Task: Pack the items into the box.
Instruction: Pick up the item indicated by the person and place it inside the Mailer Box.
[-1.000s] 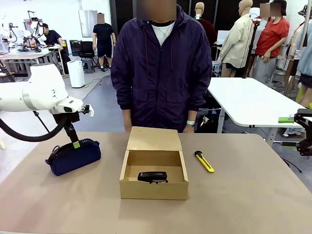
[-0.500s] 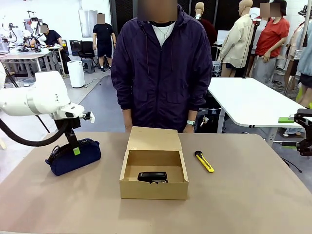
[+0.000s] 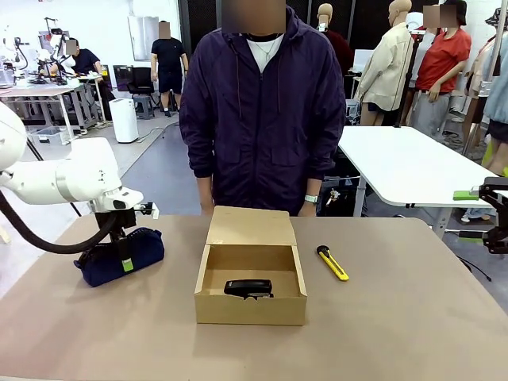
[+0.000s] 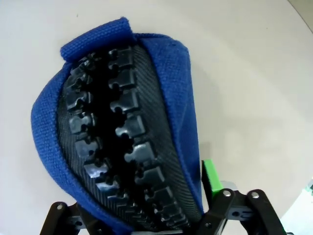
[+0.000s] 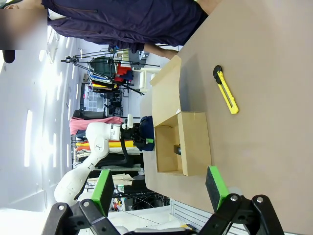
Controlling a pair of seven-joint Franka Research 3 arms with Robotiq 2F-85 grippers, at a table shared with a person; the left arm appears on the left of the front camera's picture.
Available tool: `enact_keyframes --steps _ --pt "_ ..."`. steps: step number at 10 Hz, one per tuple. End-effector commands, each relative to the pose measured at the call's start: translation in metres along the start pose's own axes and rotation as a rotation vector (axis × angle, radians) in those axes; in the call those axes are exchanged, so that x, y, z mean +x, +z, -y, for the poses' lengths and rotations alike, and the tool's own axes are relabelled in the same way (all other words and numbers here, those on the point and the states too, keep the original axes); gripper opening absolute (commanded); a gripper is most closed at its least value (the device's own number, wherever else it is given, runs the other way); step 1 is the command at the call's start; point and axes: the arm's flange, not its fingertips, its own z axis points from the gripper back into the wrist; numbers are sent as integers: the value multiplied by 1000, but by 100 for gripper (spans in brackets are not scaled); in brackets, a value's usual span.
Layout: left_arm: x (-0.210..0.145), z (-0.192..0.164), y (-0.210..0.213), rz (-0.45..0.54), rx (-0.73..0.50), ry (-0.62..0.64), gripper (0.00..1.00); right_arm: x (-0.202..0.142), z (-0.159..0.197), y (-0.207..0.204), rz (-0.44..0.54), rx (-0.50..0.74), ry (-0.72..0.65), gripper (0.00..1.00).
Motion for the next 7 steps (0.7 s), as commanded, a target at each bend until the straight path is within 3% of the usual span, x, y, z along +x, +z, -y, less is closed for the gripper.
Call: enact_keyframes --steps 1,7 --pt "0 -2 -1 -8 -30 -4 0 1 -3 3 -7 -2 -5 100" --pt "-6 2 7 8 -3 -4 0 1 -3 3 -7 -2 -5 100"
